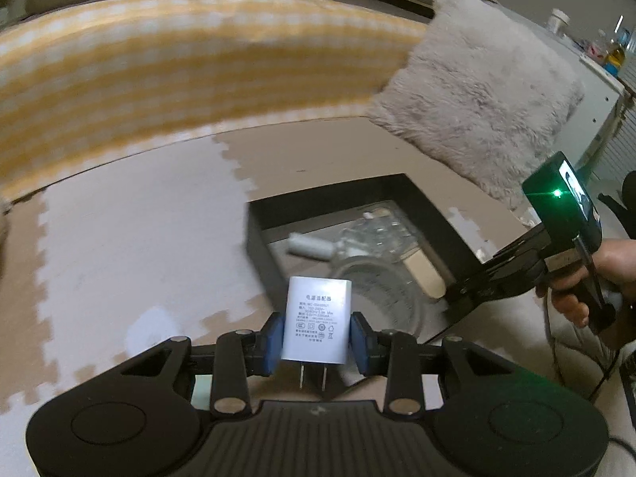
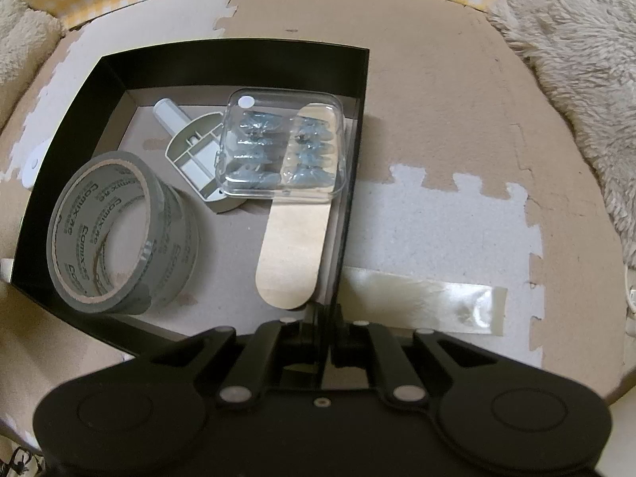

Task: Organize rigid objects
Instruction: 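Carry the charger into the box and drop it inside the tape roll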

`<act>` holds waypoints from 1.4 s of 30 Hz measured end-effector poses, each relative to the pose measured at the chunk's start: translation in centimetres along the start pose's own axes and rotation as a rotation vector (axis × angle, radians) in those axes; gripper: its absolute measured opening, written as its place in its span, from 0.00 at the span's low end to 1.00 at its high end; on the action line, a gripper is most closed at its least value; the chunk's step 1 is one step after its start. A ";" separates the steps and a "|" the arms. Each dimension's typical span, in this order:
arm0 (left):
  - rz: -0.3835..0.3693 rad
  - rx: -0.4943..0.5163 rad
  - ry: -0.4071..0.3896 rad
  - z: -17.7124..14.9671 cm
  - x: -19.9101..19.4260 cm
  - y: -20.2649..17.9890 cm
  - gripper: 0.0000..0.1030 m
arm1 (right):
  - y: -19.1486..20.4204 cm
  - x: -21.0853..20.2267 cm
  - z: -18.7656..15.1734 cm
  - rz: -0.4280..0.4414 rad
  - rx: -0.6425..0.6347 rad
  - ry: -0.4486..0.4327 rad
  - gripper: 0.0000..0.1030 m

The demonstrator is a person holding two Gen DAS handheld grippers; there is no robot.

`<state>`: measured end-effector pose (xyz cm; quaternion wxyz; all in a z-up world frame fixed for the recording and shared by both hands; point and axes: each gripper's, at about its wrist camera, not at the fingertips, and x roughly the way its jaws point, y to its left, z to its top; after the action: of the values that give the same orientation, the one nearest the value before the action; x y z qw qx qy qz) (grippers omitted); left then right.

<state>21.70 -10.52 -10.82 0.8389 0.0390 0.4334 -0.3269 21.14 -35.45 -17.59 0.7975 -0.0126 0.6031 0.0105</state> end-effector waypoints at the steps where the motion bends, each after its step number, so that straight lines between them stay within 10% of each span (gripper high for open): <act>1: -0.005 0.000 0.000 0.2 0.5 -0.4 0.36 | 0.0 0.0 0.0 0.001 0.000 0.000 0.06; 29: 0.039 0.123 0.040 0.4 7.0 -5.4 0.37 | 0.2 -0.2 0.0 -0.003 -0.002 -0.002 0.07; 42: -0.010 0.064 0.061 0.3 6.2 -5.1 0.61 | 0.3 -0.2 0.1 -0.002 -0.003 -0.004 0.07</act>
<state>21.52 -17.80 -14.18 0.8220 0.0736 0.4481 -0.3436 21.11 -35.15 -17.34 0.7986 -0.0144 0.6016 0.0105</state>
